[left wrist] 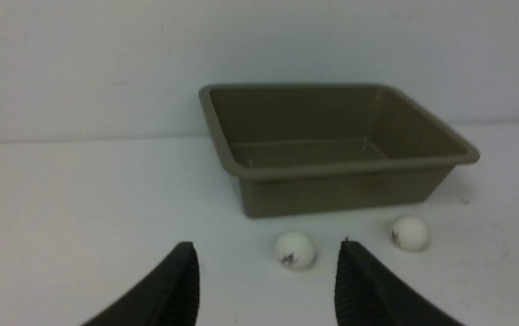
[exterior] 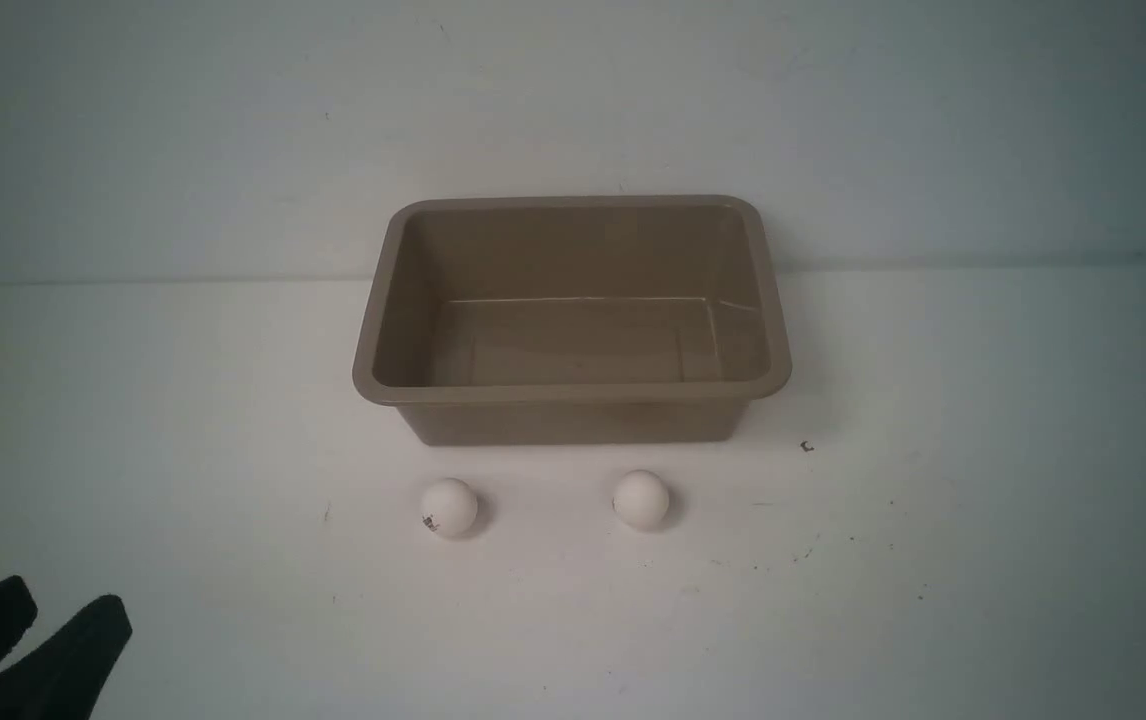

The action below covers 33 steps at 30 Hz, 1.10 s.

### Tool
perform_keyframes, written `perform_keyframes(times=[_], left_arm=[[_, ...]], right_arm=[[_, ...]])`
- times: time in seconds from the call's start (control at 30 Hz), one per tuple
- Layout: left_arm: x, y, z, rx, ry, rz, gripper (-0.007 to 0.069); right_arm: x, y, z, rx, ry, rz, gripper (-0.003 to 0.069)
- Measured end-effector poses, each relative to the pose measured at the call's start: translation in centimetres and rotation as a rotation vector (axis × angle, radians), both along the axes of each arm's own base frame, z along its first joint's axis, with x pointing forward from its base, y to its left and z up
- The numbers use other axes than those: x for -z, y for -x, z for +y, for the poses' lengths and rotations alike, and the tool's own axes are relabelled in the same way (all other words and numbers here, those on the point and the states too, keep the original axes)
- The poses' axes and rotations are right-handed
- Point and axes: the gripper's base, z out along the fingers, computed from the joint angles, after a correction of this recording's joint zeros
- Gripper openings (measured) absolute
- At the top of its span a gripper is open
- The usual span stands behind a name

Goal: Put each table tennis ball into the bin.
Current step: Use the right arm to clamp the table tennis ball closest to it

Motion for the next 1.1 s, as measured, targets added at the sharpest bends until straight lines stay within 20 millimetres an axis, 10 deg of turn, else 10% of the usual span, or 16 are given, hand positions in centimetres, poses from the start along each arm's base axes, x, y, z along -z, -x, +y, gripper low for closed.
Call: perform_keyframes(times=[0.63, 1.1], left_arm=[[-5.2, -4.2, 1.1, 0.019, -0.338, 0.174, 0.0374], [-5.4, -8.9, -0.8, 0.216, -0.388, 0.364, 0.0441]], right_arm=[[0.1, -0.2, 0.2, -0.015, -0.019, 0.047, 0.0525], [1.2, -5.8, 0.8, -0.113, 0.050, 0.258, 0.0525]])
